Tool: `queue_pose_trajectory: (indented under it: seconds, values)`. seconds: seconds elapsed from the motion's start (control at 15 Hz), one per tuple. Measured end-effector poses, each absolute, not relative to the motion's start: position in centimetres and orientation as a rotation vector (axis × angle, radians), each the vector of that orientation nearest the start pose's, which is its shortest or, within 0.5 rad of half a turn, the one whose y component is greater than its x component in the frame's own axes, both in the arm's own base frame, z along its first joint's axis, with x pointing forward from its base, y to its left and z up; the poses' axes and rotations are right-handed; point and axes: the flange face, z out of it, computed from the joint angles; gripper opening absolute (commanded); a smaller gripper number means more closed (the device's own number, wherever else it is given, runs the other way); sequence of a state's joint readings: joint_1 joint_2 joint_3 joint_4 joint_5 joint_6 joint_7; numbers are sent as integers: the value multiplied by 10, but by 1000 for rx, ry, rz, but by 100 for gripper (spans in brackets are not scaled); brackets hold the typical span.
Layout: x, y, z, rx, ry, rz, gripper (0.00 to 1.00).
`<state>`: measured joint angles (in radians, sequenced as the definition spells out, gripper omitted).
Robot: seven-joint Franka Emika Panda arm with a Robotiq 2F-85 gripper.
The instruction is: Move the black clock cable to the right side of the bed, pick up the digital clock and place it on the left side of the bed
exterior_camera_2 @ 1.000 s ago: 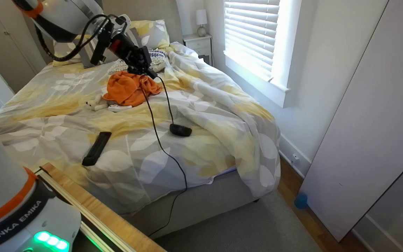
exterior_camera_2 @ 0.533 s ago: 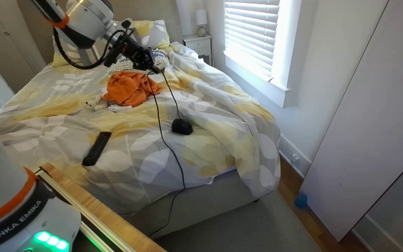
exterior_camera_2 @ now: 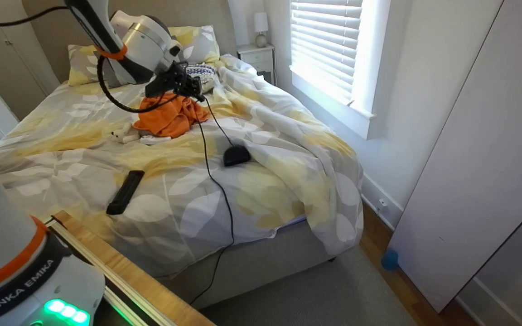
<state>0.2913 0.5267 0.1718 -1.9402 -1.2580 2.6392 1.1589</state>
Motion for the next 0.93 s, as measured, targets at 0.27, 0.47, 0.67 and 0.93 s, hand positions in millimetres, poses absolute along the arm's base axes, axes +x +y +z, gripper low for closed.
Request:
queue_pose_trajectory:
  seconds: [0.27,0.47,0.67,0.93]
  values:
    - [543,299,170,-3093,-528,-761,1]
    - [538,302,142,-3023,-488,-648,36]
    - [540,304,131,-3009,-486,-603,58]
    - [550,305,145,-3090,-461,-582,89]
